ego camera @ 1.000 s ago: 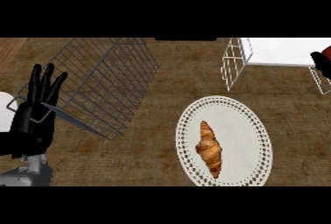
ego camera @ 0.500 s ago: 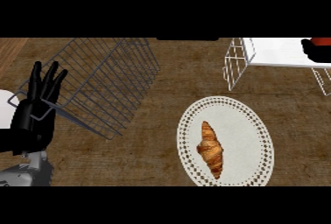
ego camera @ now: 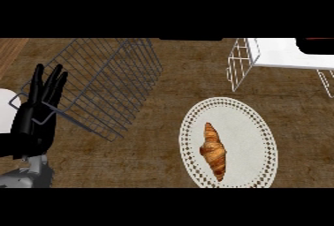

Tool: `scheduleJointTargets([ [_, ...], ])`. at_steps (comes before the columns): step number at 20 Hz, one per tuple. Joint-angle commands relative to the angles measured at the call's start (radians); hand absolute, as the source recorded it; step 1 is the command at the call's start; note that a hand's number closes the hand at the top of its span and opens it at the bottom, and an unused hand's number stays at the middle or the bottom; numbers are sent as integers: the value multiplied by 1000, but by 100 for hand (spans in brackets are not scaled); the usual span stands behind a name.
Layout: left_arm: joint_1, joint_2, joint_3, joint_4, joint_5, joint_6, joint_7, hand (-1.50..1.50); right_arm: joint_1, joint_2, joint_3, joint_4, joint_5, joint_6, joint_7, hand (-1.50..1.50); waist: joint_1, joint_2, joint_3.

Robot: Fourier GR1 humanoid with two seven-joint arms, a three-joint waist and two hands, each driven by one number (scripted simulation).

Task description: Pick the bell pepper from the placemat and place it in the tiered shelf

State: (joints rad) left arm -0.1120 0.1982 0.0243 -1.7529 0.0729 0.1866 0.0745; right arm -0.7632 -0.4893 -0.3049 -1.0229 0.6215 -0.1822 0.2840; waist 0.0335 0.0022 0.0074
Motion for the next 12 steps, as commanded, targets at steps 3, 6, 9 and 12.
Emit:
scheduleJointTargets([
  [3, 13, 10, -21, 53, -27, 1, 90, 0, -133, -31, -77, 225, -82, 23, -76, -150, 0, 10, -6],
  [6, 13, 14, -30, 24, -29, 4, 135, 0, -147, -43, -92, 323, -90, 20, -139, -150, 5, 11, -5],
  [9, 33, -8, -36, 71, -50, 15, 68, 0, -156, -19, -92, 378, -98, 5, -199, -150, -4, 10, -6],
  [12, 34, 16, -4, 92, -14, -23, 51, 0, -202, -21, -119, 413, -133, 8, -252, -150, -2, 11, -6],
])
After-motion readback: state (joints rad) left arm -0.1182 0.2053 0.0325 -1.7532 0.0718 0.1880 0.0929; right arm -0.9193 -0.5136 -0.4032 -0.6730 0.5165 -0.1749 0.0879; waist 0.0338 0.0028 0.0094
